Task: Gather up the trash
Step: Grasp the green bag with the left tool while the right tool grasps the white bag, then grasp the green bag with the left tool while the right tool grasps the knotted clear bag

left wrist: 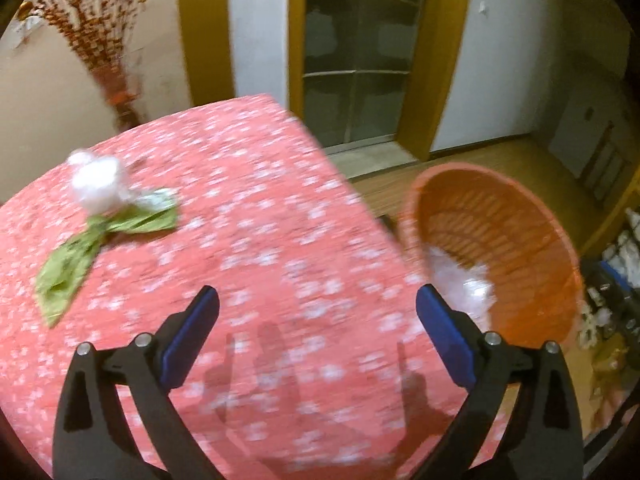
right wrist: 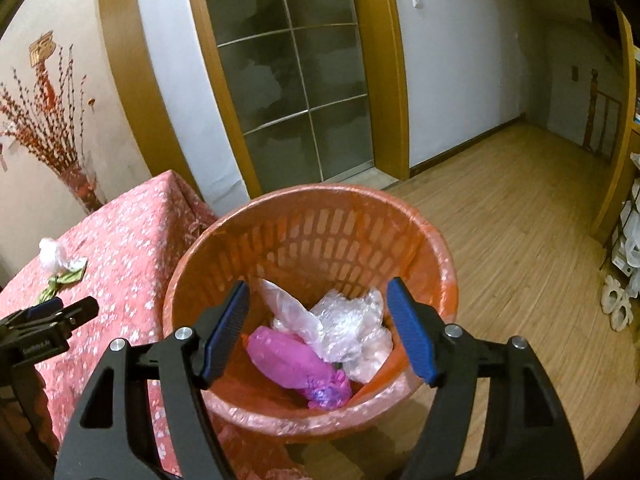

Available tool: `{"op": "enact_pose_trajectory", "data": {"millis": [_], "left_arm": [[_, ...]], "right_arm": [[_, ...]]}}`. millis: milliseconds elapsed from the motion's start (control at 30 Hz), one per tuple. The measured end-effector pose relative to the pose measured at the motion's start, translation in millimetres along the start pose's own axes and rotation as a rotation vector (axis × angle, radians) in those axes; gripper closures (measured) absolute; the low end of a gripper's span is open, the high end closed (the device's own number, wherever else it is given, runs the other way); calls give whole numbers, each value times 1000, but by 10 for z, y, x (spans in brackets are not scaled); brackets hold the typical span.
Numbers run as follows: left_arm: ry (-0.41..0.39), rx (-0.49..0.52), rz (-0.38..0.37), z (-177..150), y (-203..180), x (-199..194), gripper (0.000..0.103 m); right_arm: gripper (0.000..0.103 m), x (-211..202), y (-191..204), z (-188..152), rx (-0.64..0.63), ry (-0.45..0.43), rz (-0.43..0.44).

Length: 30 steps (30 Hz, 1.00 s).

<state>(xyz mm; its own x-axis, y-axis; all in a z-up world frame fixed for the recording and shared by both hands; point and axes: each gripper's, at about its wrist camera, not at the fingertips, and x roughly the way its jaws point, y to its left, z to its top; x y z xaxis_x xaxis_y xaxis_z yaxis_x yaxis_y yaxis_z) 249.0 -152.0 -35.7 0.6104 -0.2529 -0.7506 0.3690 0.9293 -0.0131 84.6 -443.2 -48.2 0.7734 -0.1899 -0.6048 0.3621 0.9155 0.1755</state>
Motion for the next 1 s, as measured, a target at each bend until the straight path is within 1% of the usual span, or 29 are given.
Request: {"op": "enact_pose_trajectory", "data": {"millis": [100, 200, 267, 400, 500, 533, 567, 667, 767, 867, 1000], "left_arm": [[6, -19, 84, -42, 262, -37, 4], [8, -66, 100, -62, 505, -82, 4], [21, -103, 169, -86, 711, -125, 4], [36, -135, 245, -159, 1021, -179, 4], [35, -135, 298, -210, 1202, -230, 4], [41, -117, 333, -239, 1265, -244, 4], [46, -106, 345, -250, 1300, -244, 4], [52, -91, 344, -333, 1468, -293, 4], [31, -80, 327, -387, 1597, -352, 4], [55, -69, 315, -405, 1682, -348, 4], [77, -92, 302, -336, 1798, -304, 4]], "right_arm": [[33, -24, 55, -19, -11, 4, 10], [33, -27, 141, -19, -23, 6, 21], [33, -24, 193, -15, -31, 7, 28], [33, -48, 316, -23, -55, 7, 48], [33, -52, 391, -41, -65, 9, 61], [33, -55, 419, -45, -67, 10, 66], [33, -59, 451, -51, -72, 10, 73], [33, -68, 534, -69, -83, 12, 86], [33, -70, 623, -90, -99, 15, 99], [33, -60, 708, -98, -115, 18, 112], [33, -64, 805, -115, -131, 22, 122]]}}
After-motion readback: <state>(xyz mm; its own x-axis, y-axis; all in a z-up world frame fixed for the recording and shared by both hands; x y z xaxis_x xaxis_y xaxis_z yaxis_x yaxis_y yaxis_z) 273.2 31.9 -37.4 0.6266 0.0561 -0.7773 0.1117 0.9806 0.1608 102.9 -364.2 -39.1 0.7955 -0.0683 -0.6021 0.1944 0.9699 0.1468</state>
